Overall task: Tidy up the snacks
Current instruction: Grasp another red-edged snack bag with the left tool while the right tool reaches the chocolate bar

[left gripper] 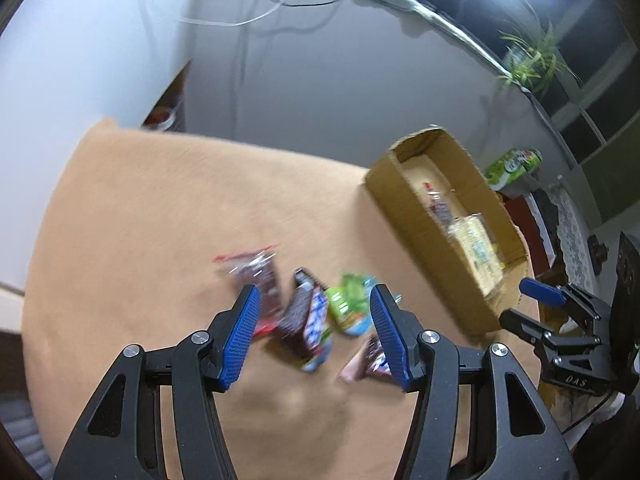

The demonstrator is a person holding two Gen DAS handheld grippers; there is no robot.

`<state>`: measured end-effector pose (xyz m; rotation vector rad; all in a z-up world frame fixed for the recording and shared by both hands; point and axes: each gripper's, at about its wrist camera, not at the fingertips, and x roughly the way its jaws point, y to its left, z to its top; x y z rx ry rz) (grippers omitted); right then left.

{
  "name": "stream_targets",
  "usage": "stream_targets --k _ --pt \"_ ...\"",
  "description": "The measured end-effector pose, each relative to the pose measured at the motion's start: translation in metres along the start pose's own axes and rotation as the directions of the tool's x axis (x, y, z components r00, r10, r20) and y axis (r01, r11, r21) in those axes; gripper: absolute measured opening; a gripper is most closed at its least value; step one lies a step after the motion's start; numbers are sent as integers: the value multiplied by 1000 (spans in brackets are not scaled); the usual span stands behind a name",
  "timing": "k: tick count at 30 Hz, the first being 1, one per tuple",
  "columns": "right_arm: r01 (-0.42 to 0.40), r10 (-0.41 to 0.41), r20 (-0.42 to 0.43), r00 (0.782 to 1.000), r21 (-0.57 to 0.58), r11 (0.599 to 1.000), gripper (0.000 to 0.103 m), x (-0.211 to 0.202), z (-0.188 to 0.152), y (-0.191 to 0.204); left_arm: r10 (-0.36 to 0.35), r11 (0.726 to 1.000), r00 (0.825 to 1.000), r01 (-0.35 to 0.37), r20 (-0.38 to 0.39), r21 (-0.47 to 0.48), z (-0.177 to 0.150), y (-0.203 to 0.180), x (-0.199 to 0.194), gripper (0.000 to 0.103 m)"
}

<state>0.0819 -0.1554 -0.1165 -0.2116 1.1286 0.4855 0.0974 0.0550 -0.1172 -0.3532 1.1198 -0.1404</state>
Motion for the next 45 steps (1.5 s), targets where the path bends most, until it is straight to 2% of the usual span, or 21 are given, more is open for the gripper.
stream_targets --k 9,13,18,32,39,40,43,45 --pt "-43 37 -59 998 -100 994 72 19 -14 38 3 997 1000 -5 -31 -72 -27 28 -4 55" --pt "-54 44 -84 996 -118 992 72 28 -15 47 13 999 999 -14 -35 -47 -33 23 -4 54" --pt "-57 44 -103 994 -127 990 72 35 -15 53 40 998 999 -39 -32 39 -28 9 -1 54" --pt "-80 59 -154 986 -133 988 72 56 -13 61 34 993 995 -44 -91 -106 4 35 43 51" --pt "-88 60 -184 981 -151 985 71 69 -9 66 30 992 992 -44 -119 -118 11 34 60 46" --pt "-91 61 -188 980 -156 984 71 72 -8 68 29 992 992 -43 -123 -117 12 34 62 45" --pt "-95 58 -208 977 -173 980 60 79 -7 72 30 993 991 -45 -132 -111 12 32 66 41" --pt "-94 53 -217 975 -184 978 59 84 -6 75 34 993 990 -49 -136 -109 11 33 68 39"
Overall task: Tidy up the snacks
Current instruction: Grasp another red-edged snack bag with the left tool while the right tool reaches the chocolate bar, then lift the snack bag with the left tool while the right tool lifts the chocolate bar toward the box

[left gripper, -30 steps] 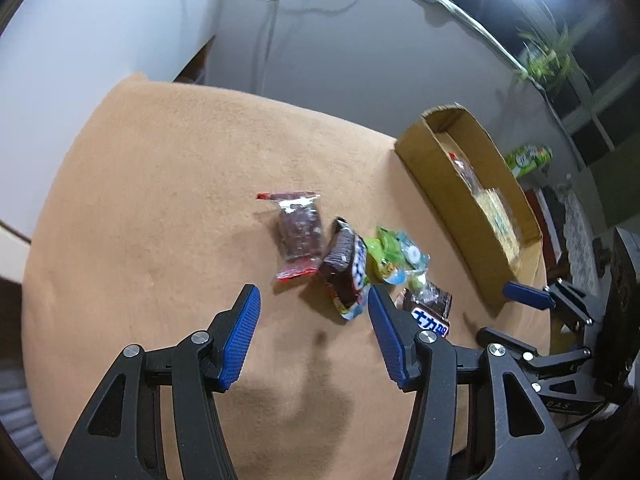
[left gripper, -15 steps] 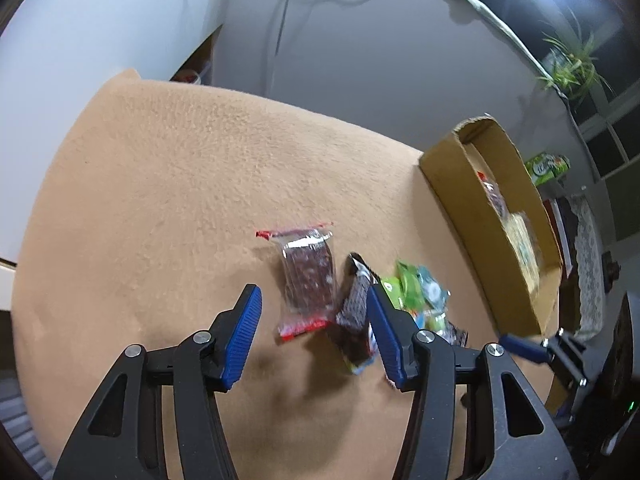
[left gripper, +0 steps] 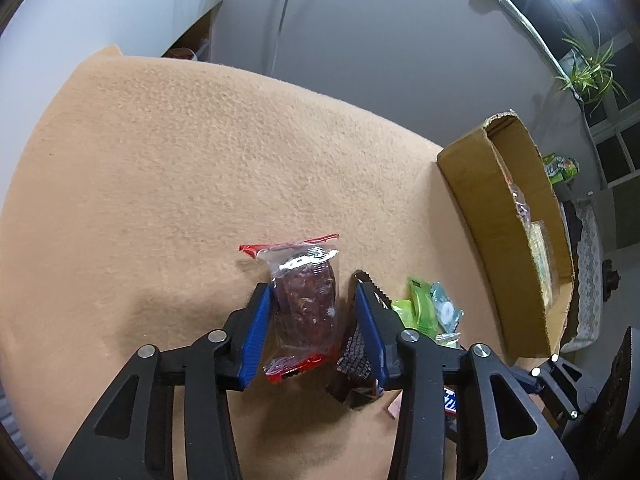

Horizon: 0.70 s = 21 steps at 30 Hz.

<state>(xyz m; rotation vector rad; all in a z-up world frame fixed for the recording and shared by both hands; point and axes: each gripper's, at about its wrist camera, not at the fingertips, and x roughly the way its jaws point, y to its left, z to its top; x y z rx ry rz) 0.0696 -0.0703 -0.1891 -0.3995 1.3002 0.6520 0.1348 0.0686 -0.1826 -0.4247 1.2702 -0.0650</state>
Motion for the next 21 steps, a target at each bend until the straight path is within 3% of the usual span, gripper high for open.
stream_targets --k 3,5,7,21 --pt "3 -3 -11 1000 -16 1000 59 5 2 4 6 1000 1000 -6 -4 -4 0 2 4 36" --pt "6 -6 -18 1000 -23 1000 47 8 3 6 7 1000 1000 -7 -8 -9 0 3 6 35" --pt "0 -1 -29 1000 -24 1000 42 11 3 10 13 1000 1000 -13 -10 -8 0 3 8 32" --pt "0 0 -7 1000 0 1000 35 12 -9 13 8 1000 1000 -8 16 -21 -5 8 4 30"
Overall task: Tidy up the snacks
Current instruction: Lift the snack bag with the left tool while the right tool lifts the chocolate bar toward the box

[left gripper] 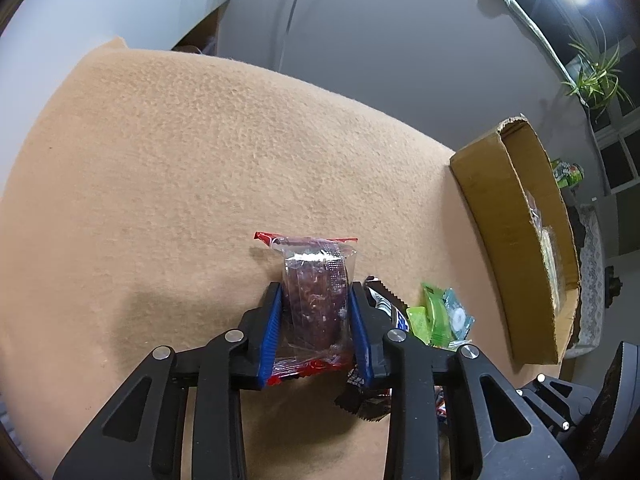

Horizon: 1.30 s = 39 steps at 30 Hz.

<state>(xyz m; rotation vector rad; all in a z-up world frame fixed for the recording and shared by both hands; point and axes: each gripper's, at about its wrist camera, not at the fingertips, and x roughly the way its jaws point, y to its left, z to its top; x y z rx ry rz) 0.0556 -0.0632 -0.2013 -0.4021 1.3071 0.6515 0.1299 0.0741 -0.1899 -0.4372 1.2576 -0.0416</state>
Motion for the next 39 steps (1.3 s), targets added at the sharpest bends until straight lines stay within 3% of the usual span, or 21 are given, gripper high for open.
stream_targets --k 14,22,39 --pt "-26 22 61 998 60 998 32 -24 -16 -10 -1 1000 998 -1 61 26 -15 -5 -38 30" --pt "-42 32 89 995 104 994 31 -40 -23 -34 -12 998 997 7 75 63 -12 -7 -49 30" --pt "-2 -29 182 983 168 986 31 -99 -22 -67 -86 989 990 72 115 126 -9 -40 -74 30"
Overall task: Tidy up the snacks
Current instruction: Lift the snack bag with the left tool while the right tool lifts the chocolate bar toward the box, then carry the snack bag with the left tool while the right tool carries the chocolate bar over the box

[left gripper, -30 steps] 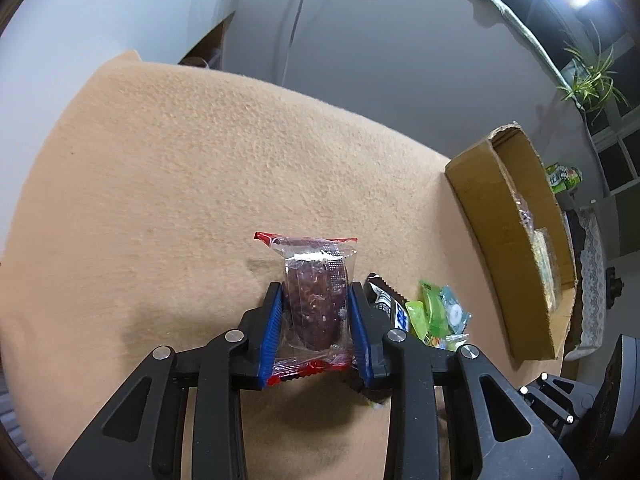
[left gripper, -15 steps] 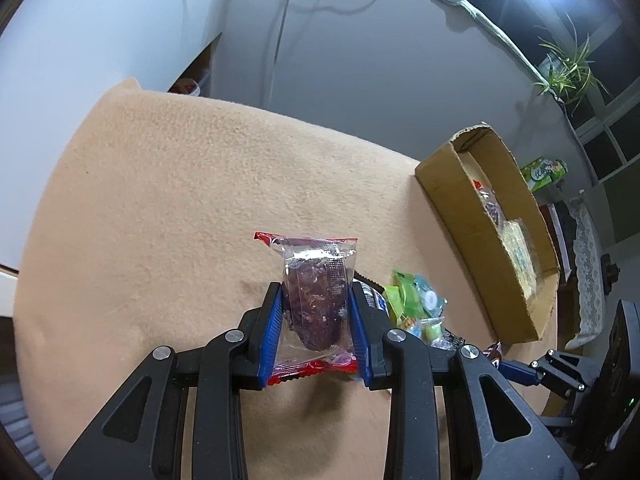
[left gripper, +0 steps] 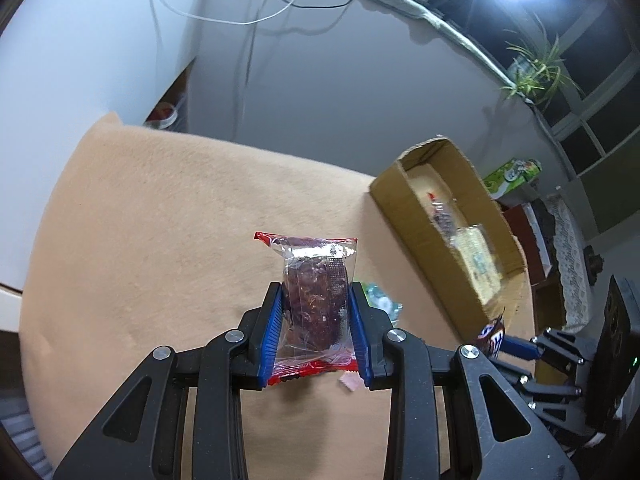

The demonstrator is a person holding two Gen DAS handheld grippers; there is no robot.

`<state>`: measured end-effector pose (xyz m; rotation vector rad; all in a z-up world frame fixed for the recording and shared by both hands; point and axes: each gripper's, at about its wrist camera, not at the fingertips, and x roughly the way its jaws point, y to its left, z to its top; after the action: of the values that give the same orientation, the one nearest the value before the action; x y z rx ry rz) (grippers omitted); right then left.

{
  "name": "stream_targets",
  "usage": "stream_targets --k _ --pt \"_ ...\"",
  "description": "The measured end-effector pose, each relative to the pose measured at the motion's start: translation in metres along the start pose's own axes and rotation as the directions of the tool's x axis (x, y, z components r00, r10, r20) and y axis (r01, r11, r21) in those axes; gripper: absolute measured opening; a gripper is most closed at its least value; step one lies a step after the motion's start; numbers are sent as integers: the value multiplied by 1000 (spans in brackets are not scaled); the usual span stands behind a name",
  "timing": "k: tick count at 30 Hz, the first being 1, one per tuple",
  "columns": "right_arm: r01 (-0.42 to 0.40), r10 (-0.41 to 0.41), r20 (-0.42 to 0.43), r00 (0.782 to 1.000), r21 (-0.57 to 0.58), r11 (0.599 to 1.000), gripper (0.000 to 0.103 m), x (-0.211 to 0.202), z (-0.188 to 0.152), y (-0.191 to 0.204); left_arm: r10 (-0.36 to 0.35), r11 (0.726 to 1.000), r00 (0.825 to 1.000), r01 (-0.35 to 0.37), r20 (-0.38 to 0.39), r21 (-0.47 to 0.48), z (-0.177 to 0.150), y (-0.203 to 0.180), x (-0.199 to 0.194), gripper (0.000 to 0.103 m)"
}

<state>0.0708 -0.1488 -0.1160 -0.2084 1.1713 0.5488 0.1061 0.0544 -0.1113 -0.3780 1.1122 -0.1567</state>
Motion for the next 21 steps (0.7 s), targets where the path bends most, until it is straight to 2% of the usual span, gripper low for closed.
stream_targets --k 11,21 --pt "59 -63 58 996 62 996 31 -28 19 -44 -67 996 998 66 9 63 14 -40 0 30" --pt "95 -102 71 992 89 991 31 -34 37 -74 -98 988 995 97 2 117 30 -76 14 30"
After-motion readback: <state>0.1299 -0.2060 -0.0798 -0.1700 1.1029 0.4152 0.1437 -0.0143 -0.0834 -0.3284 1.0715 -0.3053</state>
